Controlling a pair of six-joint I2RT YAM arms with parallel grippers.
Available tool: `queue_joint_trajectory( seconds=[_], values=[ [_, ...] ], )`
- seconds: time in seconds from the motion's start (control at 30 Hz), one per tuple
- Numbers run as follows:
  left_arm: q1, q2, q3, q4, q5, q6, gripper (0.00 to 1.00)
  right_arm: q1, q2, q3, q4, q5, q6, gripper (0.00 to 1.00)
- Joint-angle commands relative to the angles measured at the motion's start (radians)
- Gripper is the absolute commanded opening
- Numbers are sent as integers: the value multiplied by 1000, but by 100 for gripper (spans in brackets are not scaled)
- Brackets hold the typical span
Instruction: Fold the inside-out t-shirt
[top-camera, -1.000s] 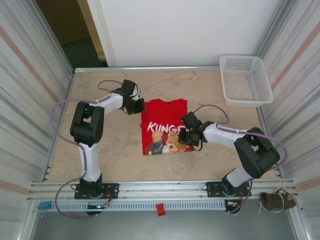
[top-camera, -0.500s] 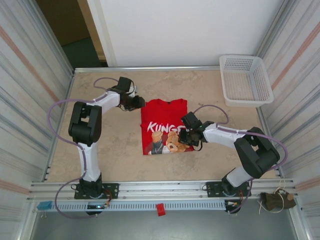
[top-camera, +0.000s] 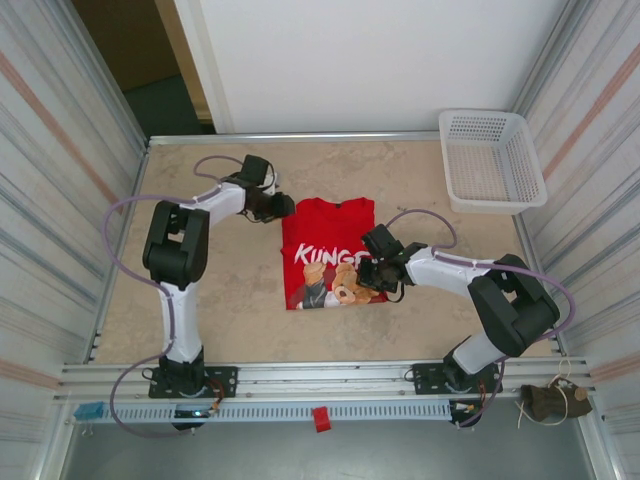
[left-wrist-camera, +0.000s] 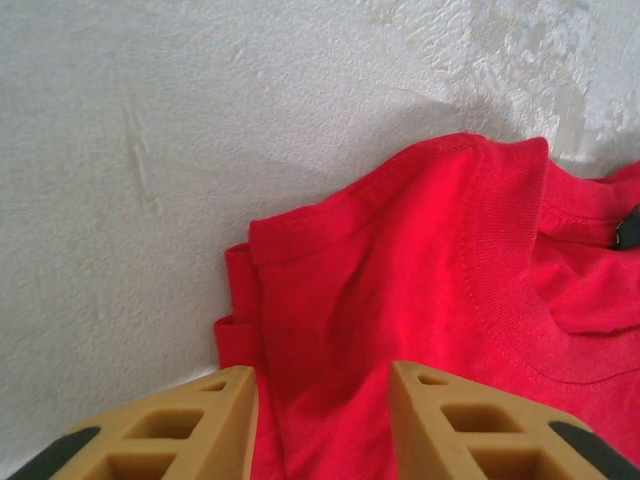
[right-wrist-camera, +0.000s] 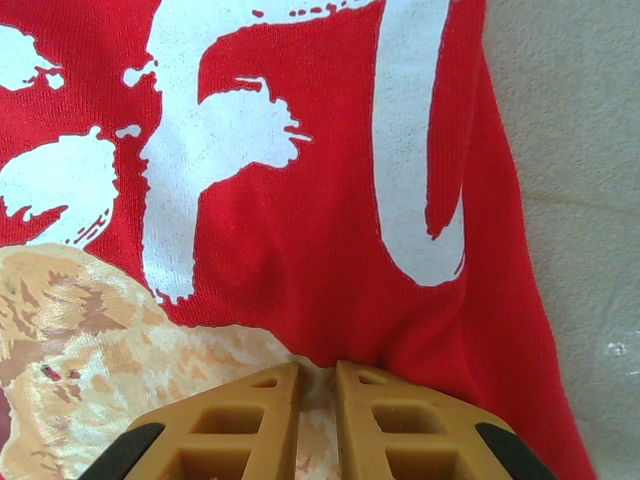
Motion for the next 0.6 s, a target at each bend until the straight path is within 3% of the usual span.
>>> queue_joint_trajectory(
  seconds=[0.0, 0.1, 0.57],
  values=[
    [-8, 39, 36, 9, 7, 0, 24, 11, 40, -24, -39, 37, 22, 16],
    [-8, 45, 49, 7, 4, 6, 0, 11, 44, -29, -40, 43, 23, 16],
    [27, 39, 150, -36, -20, 30, 0, 9, 70, -42, -63, 66, 43, 15]
  ],
)
